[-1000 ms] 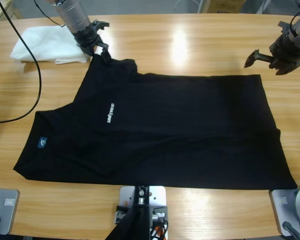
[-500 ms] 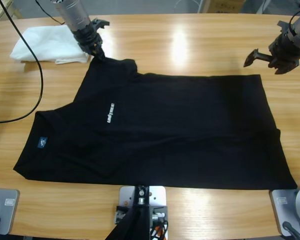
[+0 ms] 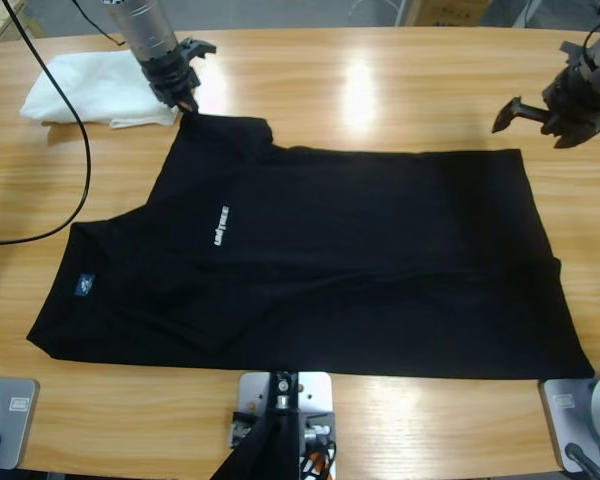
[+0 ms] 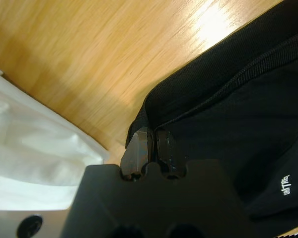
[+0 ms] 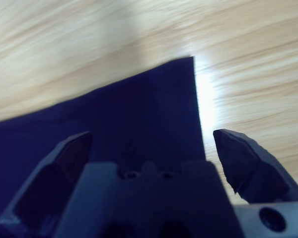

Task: Fold clothes

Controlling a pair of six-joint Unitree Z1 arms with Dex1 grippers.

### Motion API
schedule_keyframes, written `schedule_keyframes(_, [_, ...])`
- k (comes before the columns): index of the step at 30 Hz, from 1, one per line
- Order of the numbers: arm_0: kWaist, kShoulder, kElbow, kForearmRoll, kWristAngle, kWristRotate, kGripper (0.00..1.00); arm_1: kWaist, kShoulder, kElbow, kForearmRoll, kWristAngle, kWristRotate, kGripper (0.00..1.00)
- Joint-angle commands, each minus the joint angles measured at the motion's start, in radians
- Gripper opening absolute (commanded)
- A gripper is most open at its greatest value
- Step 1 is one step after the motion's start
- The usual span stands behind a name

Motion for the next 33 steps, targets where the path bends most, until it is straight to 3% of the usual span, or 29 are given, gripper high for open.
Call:
schedule_keyframes(1, [-0.037,0.006,-0.070,0.021,0.013,-0.066,0.000,-0.066,0.025,0.004,-0.006,0.015,-0.019,1.000])
schedule_keyframes(11, [-0.087,0.008,-0.061,0.048,0.006,-0.085,0.000,-0.243,0.168,0.003,-0.094,0.261,-0.134,0.966])
schedule_keyframes(18, [-0.085,-0.002,-0.061,0.063,0.006,-0.085,0.000,-0.264,0.243,0.002,-0.125,0.303,-0.222,0.719])
schedule_keyframes(20, [-0.085,-0.004,-0.061,0.068,0.006,-0.085,0.000,-0.267,0.254,0.002,-0.134,0.321,-0.253,0.597])
schedule_keyframes(23, [-0.082,-0.008,-0.059,0.072,0.006,-0.085,0.000,-0.267,0.267,0.008,-0.143,0.338,-0.277,0.498])
schedule_keyframes(26, [-0.080,-0.009,-0.059,0.074,0.006,-0.085,0.000,-0.269,0.275,0.009,-0.145,0.341,-0.291,0.462])
schedule_keyframes(30, [-0.079,-0.009,-0.056,0.076,0.006,-0.085,0.000,-0.270,0.271,0.014,-0.145,0.342,-0.298,0.109])
schedule_keyframes(32, [-0.079,-0.009,-0.057,0.076,0.006,-0.085,0.000,-0.271,0.266,0.016,-0.150,0.339,-0.305,0.000])
schedule_keyframes(33, [-0.080,-0.010,-0.057,0.076,0.006,-0.085,0.000,-0.271,0.263,0.020,-0.156,0.339,-0.310,0.000])
